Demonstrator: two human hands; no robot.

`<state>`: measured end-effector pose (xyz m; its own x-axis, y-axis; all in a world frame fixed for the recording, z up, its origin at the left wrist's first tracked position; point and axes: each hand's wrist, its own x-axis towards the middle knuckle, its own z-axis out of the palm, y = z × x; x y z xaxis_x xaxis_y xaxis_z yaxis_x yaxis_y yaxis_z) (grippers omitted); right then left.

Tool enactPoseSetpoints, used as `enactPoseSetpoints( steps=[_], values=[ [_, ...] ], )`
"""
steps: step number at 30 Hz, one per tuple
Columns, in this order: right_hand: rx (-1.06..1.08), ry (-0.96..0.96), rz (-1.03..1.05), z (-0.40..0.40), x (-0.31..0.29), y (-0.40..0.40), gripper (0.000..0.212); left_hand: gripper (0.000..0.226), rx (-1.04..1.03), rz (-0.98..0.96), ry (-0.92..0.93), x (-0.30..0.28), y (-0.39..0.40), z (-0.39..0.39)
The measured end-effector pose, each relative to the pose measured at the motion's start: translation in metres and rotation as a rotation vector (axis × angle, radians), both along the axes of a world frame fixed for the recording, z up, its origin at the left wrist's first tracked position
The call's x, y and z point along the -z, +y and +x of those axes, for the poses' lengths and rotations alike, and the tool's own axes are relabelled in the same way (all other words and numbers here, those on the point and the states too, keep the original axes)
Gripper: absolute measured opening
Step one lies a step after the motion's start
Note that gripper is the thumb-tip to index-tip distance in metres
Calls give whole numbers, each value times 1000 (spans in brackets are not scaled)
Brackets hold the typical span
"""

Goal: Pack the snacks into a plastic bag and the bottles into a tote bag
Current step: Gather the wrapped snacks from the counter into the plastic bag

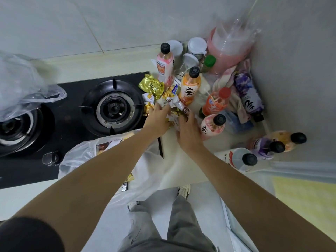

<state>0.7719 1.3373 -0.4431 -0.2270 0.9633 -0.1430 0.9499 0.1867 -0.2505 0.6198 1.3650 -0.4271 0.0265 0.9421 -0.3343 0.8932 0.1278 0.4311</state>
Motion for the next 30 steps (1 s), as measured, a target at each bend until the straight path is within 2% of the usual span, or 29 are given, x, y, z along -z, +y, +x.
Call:
enactPoseSetpoints(
  steps=[7, 15, 19, 23, 27, 30],
  values=[
    [52, -73, -69, -7, 1, -9, 68, 40, -72, 78, -100, -2, -12, -13],
    [43, 48, -50, -5, -21, -21, 45, 31, -132, 275, -245, -49, -24, -35],
    [91, 278, -12, -21, -59, -24, 38, 30, -174, 441, -293, -94, -36, -54],
    [90, 561, 14, -59, -106, -28, 41, 33, -269, 540, -320, -145, -64, -87],
    [59, 760, -119, -106, -131, -51, 45, 31, -413, 490, -270, -162, -116, -123],
    [19, 814, -233, -133, -130, -74, 33, 32, -510, 405, -270, -152, -164, -139]
  ],
)
